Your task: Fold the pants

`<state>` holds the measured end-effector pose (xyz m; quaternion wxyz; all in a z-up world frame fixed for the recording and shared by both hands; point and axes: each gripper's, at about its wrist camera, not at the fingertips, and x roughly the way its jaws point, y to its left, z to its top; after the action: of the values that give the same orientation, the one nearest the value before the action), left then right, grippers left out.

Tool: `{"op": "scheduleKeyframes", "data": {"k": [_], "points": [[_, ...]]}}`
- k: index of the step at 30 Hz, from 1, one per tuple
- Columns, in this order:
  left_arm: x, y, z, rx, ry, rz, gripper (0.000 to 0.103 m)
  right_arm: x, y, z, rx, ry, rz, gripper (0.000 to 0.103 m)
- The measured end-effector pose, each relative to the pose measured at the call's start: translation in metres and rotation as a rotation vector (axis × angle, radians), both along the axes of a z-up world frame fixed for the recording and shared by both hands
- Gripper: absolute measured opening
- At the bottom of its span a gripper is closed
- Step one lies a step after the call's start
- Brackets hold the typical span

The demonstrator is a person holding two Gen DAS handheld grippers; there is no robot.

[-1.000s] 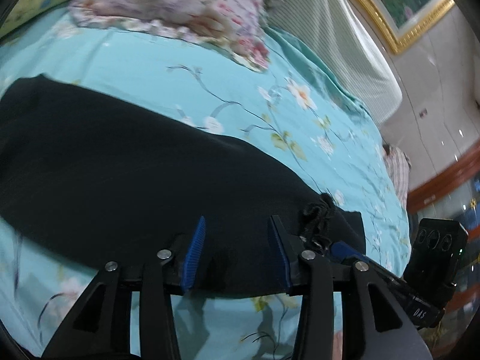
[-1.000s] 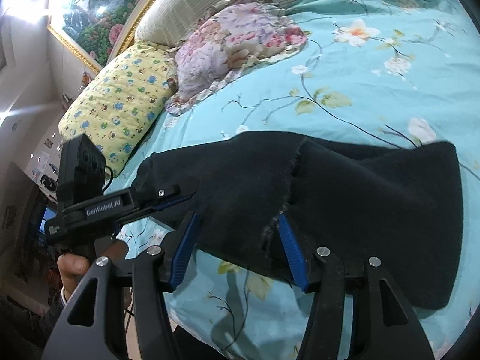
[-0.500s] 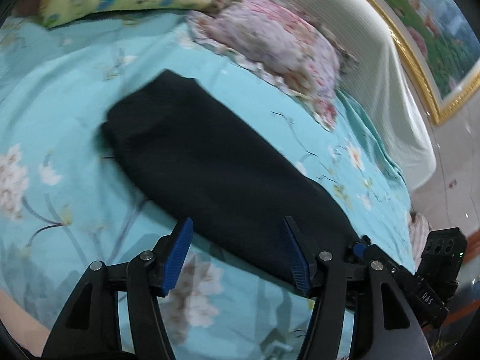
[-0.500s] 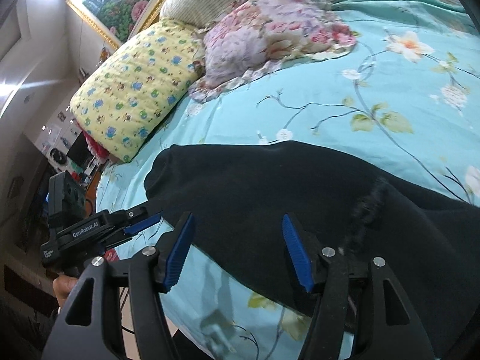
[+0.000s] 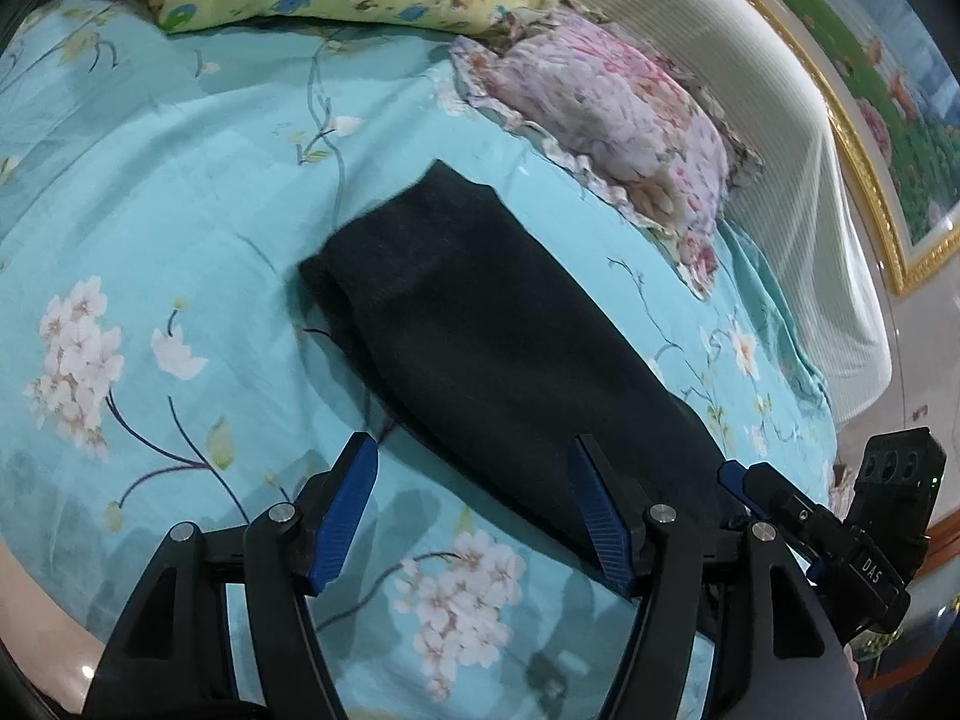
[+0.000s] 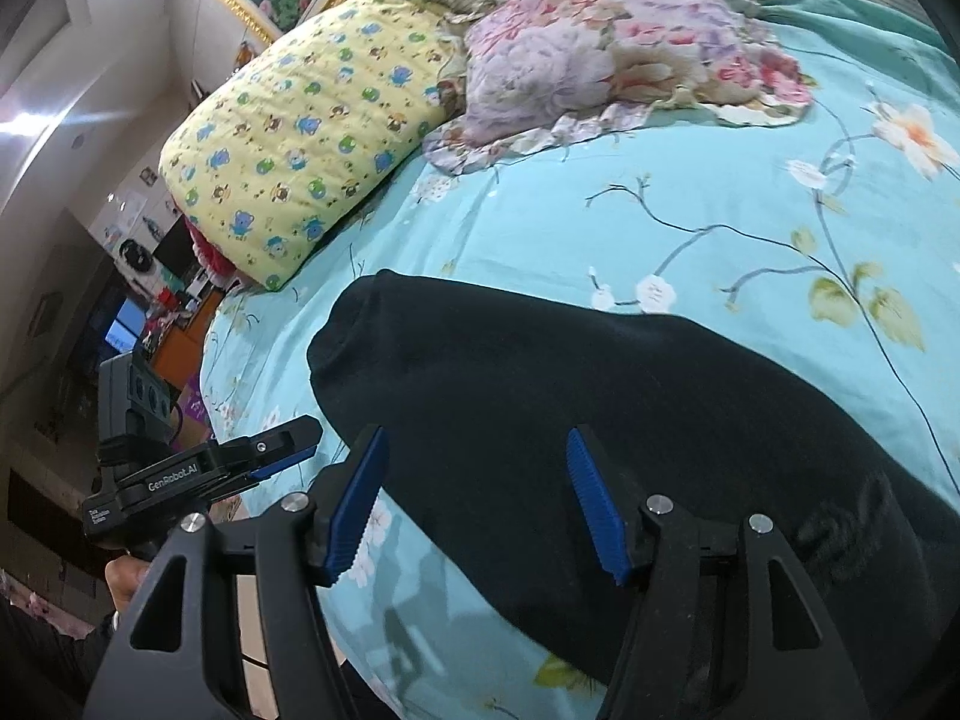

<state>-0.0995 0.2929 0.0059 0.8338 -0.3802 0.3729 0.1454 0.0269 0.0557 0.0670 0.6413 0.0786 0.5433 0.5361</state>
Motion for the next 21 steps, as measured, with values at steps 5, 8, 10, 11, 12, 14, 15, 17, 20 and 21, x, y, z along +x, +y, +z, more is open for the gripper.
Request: {"op": "scheduleKeyframes", "data": {"k": [5, 8, 10, 11, 12, 14, 15, 17, 20, 21], "points": [[-0.001, 0.021, -0.007, -0.046, 0.0, 0.044, 0.067, 0.011, 0.026, -0.001, 0.019, 0.018, 0.05, 0.063], [0.0, 0.032, -0.01, -0.063, -0.002, 0.066, 0.067, 0.02, 0.047, -0.002, 0.021, 0.019, 0.092, 0.063], [0.001, 0.039, -0.013, -0.083, -0.006, 0.078, 0.067, 0.024, 0.063, -0.004, 0.019, 0.023, 0.124, 0.063], [0.002, 0.041, -0.014, -0.09, -0.007, 0.081, 0.067, 0.026, 0.073, -0.005, 0.019, 0.026, 0.145, 0.063], [0.004, 0.044, -0.016, -0.099, -0.008, 0.084, 0.067, 0.028, 0.083, -0.005, 0.018, 0.024, 0.17, 0.063], [0.006, 0.048, -0.019, -0.11, -0.005, 0.09, 0.067, 0.03, 0.1, -0.005, 0.013, 0.006, 0.215, 0.063], [0.007, 0.05, -0.021, -0.119, -0.007, 0.092, 0.067, 0.031, 0.11, -0.005, 0.011, -0.004, 0.243, 0.063], [0.009, 0.054, -0.024, -0.135, -0.012, 0.094, 0.067, 0.032, 0.131, -0.005, 0.001, -0.03, 0.306, 0.063], [0.013, 0.056, -0.029, -0.142, -0.014, 0.101, 0.067, 0.033, 0.156, -0.007, -0.012, -0.06, 0.383, 0.063], [0.014, 0.057, -0.03, -0.145, -0.015, 0.102, 0.067, 0.033, 0.167, -0.008, -0.013, -0.067, 0.415, 0.063]]}}
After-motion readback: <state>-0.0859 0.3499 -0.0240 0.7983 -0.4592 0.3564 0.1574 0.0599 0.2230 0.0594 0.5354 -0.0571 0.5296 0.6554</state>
